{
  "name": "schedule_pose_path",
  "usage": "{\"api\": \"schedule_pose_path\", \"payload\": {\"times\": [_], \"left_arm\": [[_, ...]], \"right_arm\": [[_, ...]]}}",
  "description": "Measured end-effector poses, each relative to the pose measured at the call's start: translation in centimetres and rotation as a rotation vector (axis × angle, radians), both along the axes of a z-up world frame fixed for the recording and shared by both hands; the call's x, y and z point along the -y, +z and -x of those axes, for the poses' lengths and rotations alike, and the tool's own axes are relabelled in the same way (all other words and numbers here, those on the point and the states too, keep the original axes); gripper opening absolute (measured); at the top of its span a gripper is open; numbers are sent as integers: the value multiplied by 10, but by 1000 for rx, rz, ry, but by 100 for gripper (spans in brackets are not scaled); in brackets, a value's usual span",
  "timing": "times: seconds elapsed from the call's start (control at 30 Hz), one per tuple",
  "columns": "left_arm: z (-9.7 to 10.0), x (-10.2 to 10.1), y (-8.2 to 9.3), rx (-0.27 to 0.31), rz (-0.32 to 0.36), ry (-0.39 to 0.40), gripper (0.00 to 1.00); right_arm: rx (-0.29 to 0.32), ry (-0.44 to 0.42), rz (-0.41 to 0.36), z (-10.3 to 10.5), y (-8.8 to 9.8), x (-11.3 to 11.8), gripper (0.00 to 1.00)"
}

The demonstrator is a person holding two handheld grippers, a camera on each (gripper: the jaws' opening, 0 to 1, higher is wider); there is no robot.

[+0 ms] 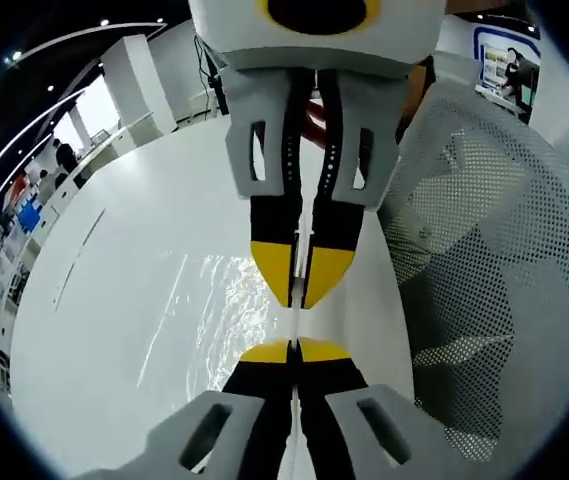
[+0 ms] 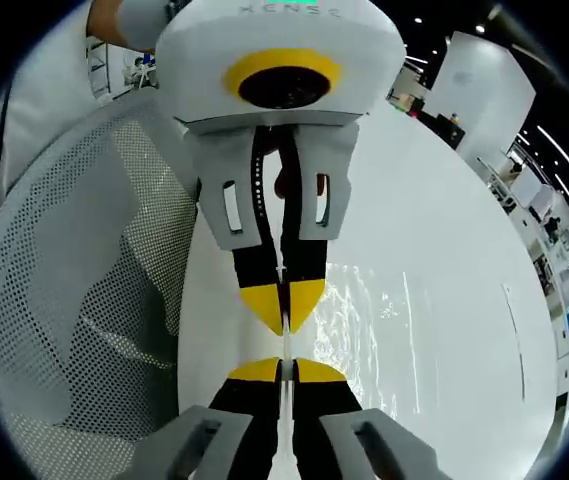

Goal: Open the resealable bag by pulling the two sides of the seal apart until the entire bag opening is separated and visibly accessible.

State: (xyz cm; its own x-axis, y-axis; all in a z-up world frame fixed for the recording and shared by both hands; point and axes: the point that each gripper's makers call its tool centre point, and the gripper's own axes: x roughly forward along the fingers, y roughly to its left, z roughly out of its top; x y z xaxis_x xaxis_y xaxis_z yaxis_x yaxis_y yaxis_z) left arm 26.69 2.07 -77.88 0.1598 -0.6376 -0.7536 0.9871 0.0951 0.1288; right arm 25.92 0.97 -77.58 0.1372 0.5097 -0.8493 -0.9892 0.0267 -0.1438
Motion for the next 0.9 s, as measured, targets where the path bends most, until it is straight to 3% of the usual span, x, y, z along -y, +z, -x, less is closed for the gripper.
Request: {"api": "schedule_pose_path", "payload": {"times": [0.53,0.9], "left_arm": [[0,-2,-2,-9,0,17,0],[-4,-4,-1,-5,9,30,0]], "right_arm": [[5,-7,25,0,-3,12,0],[0,-44,44,-2,-3,33,0]]}}
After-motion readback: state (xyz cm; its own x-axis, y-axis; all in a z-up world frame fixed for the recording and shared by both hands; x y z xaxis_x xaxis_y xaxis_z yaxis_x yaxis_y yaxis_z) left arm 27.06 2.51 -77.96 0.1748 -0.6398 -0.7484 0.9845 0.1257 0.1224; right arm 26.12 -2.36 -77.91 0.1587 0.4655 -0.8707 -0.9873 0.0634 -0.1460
